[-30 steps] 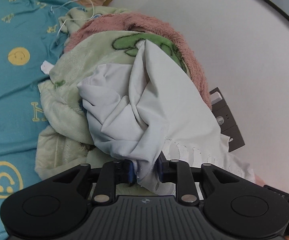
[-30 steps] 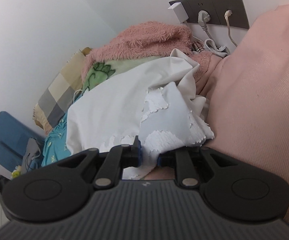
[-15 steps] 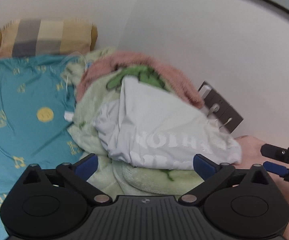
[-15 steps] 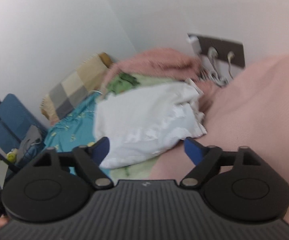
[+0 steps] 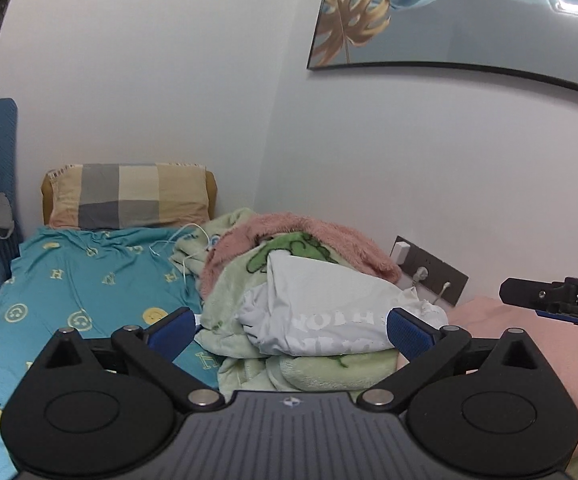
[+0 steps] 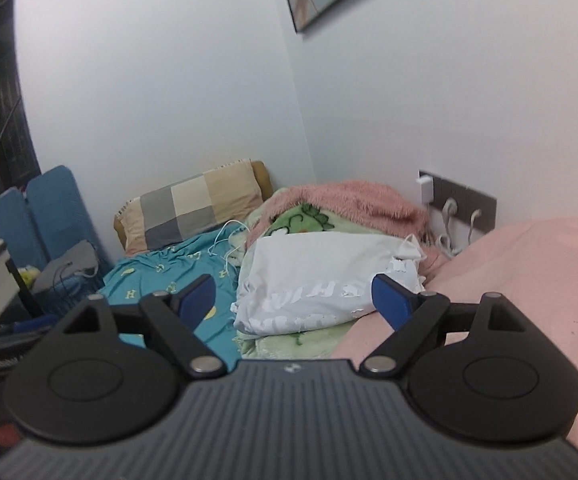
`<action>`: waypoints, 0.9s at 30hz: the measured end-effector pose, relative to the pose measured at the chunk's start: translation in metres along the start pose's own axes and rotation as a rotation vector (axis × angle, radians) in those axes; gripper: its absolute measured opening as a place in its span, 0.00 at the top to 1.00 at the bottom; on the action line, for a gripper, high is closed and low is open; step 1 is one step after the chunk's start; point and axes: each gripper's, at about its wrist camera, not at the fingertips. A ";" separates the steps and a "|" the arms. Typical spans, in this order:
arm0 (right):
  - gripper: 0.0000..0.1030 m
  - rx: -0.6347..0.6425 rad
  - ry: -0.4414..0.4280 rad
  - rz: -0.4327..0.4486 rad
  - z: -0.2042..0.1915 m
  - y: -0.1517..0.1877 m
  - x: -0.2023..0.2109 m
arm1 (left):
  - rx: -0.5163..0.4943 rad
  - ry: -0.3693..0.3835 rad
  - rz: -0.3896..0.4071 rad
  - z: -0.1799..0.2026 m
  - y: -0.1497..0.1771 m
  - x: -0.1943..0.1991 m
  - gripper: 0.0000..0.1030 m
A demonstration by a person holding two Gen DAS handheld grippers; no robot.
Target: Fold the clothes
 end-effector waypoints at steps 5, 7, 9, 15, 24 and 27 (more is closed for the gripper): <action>0.16 0.039 0.024 0.053 -0.016 0.023 0.000 | -0.059 -0.052 0.055 0.002 0.021 0.015 0.00; 0.16 0.053 0.033 0.071 -0.022 0.031 -0.003 | -0.089 -0.065 0.068 0.004 0.027 0.014 0.00; 0.16 0.067 0.042 0.089 -0.028 0.039 -0.006 | -0.098 -0.068 0.076 0.004 0.033 0.013 0.00; 0.16 0.101 0.074 0.133 -0.044 0.062 -0.018 | -0.082 -0.040 0.065 -0.007 0.051 0.000 0.00; 0.16 0.115 0.141 0.142 -0.049 0.078 -0.033 | -0.057 -0.071 0.073 -0.027 0.058 -0.010 0.00; 0.16 0.128 0.154 0.142 -0.053 0.081 -0.036 | -0.068 -0.078 0.075 -0.027 0.059 -0.011 0.00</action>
Point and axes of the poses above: each gripper's, at about its wrist camera, not at the fingertips, and x roughly against the way its jaws point, z to its right, y to its underside, and after that the axes turned 13 degrees about -z, right-handed
